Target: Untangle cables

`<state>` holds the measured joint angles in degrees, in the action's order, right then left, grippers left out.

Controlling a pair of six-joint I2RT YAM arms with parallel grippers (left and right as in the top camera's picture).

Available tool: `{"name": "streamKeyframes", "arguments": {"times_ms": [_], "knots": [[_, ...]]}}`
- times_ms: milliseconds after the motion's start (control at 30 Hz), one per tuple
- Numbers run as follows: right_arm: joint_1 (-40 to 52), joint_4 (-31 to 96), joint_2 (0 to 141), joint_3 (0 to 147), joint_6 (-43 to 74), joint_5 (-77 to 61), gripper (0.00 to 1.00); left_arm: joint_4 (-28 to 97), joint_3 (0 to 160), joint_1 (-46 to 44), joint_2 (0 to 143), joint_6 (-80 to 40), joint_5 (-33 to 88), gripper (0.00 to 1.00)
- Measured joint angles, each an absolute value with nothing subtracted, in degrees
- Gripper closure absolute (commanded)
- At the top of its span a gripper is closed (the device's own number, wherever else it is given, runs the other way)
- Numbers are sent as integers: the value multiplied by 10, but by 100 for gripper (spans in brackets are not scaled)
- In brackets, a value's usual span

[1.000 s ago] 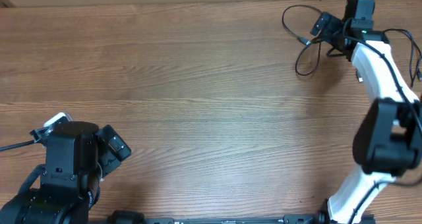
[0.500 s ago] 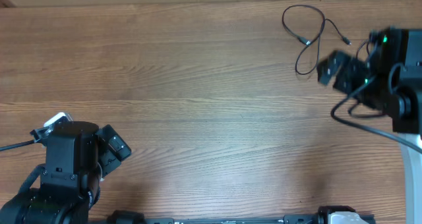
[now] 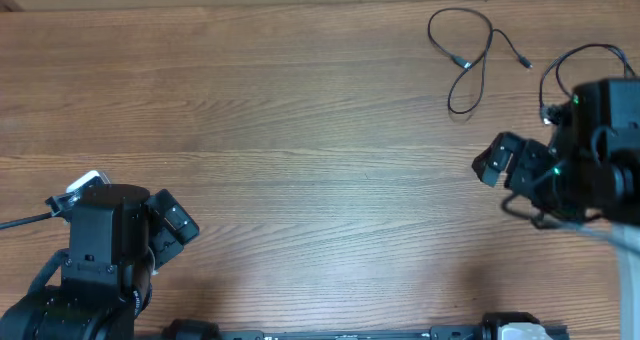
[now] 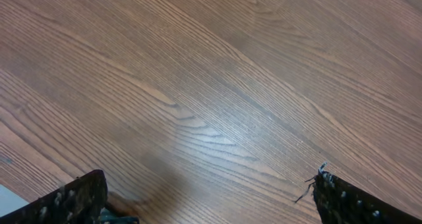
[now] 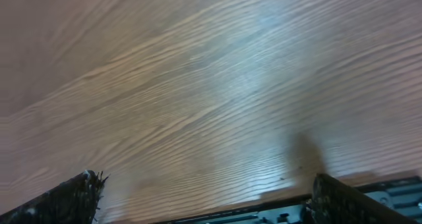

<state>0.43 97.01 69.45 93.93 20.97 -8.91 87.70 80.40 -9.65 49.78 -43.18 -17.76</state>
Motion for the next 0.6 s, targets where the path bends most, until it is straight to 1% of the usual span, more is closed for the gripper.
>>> {"name": "streamKeyframes", "arguments": {"times_ms": [300,600], "knots": [[5,973,587,939,209,-105,0,877,804,-96,498,-432,-178,0],[5,973,601,939,210,-106,0,877,804,-96,498,-432,-178,1]]}}
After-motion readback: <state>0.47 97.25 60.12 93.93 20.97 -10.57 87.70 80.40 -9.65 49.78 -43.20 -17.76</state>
